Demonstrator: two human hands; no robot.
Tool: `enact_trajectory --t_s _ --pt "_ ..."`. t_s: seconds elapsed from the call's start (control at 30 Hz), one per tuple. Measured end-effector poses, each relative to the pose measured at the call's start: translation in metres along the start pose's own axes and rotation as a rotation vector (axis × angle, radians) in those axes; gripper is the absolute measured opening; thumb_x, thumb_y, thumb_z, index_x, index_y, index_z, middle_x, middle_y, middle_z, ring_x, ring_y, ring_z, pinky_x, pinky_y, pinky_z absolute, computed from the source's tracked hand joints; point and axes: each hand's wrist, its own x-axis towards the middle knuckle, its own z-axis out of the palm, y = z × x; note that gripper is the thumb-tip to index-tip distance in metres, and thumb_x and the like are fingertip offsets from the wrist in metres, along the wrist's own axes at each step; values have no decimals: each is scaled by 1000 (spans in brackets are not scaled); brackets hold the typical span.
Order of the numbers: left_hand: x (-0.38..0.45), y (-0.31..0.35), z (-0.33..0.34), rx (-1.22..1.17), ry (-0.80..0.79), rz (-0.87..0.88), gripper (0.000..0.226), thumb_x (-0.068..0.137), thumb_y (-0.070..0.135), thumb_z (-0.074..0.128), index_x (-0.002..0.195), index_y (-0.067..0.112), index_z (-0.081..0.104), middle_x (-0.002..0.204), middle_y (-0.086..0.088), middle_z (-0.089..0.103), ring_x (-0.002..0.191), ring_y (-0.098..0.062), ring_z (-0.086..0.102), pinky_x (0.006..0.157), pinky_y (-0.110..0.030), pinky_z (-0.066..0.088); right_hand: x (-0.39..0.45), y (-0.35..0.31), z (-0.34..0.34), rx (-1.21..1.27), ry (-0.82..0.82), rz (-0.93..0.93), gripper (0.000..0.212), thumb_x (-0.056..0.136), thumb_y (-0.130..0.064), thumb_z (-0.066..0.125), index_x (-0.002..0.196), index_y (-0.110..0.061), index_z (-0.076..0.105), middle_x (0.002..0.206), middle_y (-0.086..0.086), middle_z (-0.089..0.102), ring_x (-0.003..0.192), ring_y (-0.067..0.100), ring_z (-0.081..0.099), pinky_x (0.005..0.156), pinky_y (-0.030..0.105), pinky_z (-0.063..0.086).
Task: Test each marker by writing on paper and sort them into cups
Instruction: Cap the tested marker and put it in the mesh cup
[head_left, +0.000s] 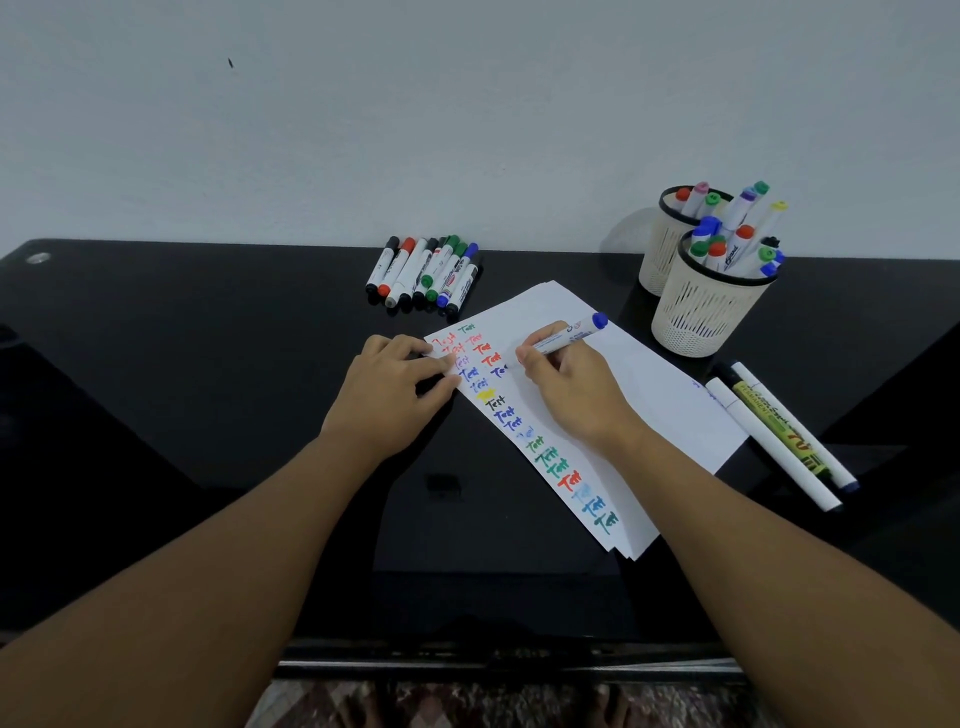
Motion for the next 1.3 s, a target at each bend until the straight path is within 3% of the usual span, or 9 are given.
enact_trajectory --t_s 0.47,0.6,0.73,0.87,0.93,1.03,1.13,1.23,1.3 --pt "0 1 -1 4 -6 -9 40 98 55 52 126 34 71 129 9 60 115 -19 43 96 -47 47 0 -1 1 -31 -1 -13 23 107 -37 51 115 -17 60 95 -5 66 86 10 64 73 20 48" --pt "-1 3 -2 -5 -8 -5 51 94 63 42 125 35 72 128 9 61 113 -18 43 95 -44 47 0 -1 0 -6 14 18 30 108 -38 50 110 -11 61 93 5 66 85 16 64 73 28 49" --pt "-1 3 -2 -8 -7 5 36 98 52 57 125 33 72 128 7 61 113 -20 44 96 -47 47 -2 -3 0 4 -17 -1 21 108 -36 50 114 -17 60 92 -6 64 85 8 63 71 18 43" --pt "-5 8 -9 -73 26 -7 46 94 44 67 137 29 63 125 3 56 111 -19 47 96 -43 48 -1 -3 1 26 45 -28 16 108 -33 52 115 -21 58 91 -9 63 82 7 62 69 14 43" --pt "-6 11 -13 -108 41 -81 57 89 41 70 143 30 53 121 4 50 110 -16 45 92 -34 45 -1 -2 -1 111 87 -57 12 108 -32 52 117 -26 58 88 -9 63 78 4 61 68 11 45" --pt "-5 12 -16 -108 57 -260 45 84 40 69 122 26 51 111 5 48 107 -16 43 87 -34 46 -3 2 -1 135 102 -82 14 109 -29 49 116 -30 61 85 -7 65 76 2 62 76 14 48" --pt "-5 12 -16 -80 53 -299 20 85 37 66 97 24 56 95 7 52 96 -16 46 84 -40 50 -4 3 -1 50 31 -115 33 107 -13 51 136 -29 53 105 -5 69 102 7 65 87 18 50" --pt "-6 9 -16 -93 50 -273 10 91 30 64 96 24 58 91 8 55 91 -15 48 83 -43 50 -3 -2 -1 -15 -95 -87 70 104 0 48 159 -36 25 147 -5 53 129 8 52 92 11 44" --pt "-6 7 -16 -117 60 -226 8 94 27 63 100 26 58 94 8 56 93 -16 49 84 -44 51 -1 -5 -2 23 -149 -87 70 107 -6 43 162 -40 16 162 -6 38 142 11 42 108 20 42"
